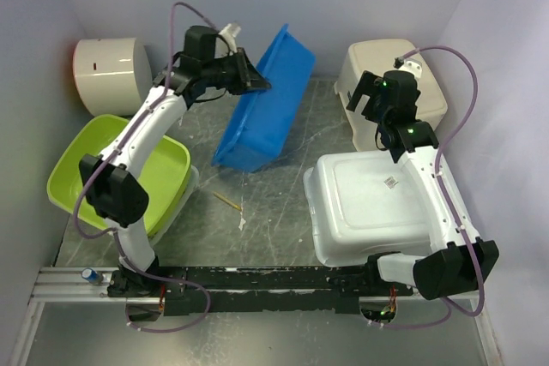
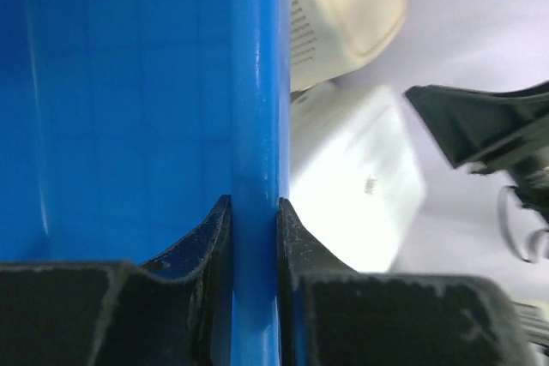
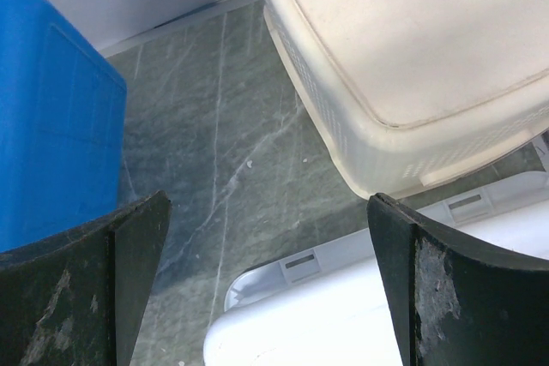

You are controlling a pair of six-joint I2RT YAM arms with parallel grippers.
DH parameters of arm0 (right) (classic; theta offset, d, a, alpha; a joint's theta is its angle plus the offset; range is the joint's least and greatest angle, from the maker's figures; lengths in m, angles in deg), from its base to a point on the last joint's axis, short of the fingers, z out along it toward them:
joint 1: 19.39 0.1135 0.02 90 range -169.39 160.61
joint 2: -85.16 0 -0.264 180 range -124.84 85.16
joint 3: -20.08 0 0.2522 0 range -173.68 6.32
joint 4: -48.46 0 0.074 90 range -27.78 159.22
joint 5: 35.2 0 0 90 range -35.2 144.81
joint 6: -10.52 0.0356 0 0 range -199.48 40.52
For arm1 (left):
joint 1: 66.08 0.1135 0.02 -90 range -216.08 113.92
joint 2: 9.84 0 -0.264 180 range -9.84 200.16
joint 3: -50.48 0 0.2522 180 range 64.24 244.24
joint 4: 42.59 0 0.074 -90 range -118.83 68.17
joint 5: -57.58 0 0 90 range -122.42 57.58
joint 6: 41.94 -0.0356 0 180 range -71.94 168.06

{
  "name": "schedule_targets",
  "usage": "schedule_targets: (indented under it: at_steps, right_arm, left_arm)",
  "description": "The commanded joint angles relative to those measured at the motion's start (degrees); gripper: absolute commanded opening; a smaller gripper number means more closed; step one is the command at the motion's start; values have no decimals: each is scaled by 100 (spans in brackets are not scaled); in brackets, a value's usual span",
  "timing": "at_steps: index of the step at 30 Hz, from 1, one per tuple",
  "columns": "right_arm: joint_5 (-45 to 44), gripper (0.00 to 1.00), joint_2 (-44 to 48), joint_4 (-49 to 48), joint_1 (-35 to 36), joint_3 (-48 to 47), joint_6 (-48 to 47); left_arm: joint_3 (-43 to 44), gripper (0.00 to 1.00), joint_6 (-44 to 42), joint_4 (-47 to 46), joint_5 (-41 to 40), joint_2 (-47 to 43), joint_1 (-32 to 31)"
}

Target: Turn the large container upside down

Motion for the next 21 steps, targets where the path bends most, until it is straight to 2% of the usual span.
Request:
schedule_targets:
  at_steps: [1, 5, 8, 10, 14, 21]
  right_arm:
    - [-98, 100, 135, 44, -34, -120, -31]
    - [-119, 100, 186, 39, -33, -75, -14]
    - [-102, 100, 200, 32, -33, -66, 8]
    - [-85, 100, 205, 17, -33, -57, 18]
    - [-87, 100, 186, 27, -38, -48, 22]
    - [-98, 100, 143, 38, -33, -30, 15]
  left_arm:
    - [-1152, 7, 1811, -3024, 1519, -653, 613]
    - [-2265, 7, 3213, -4958, 2060, -807, 965]
    - [-3082, 7, 4384, -6503, 2222, -798, 1196]
    - [-3476, 7, 4920, -7185, 2228, -724, 1351]
    - [-4044, 7, 5569, -8038, 2212, -543, 1634]
    - [-4199, 7, 5893, -8330, 2275, -288, 2014]
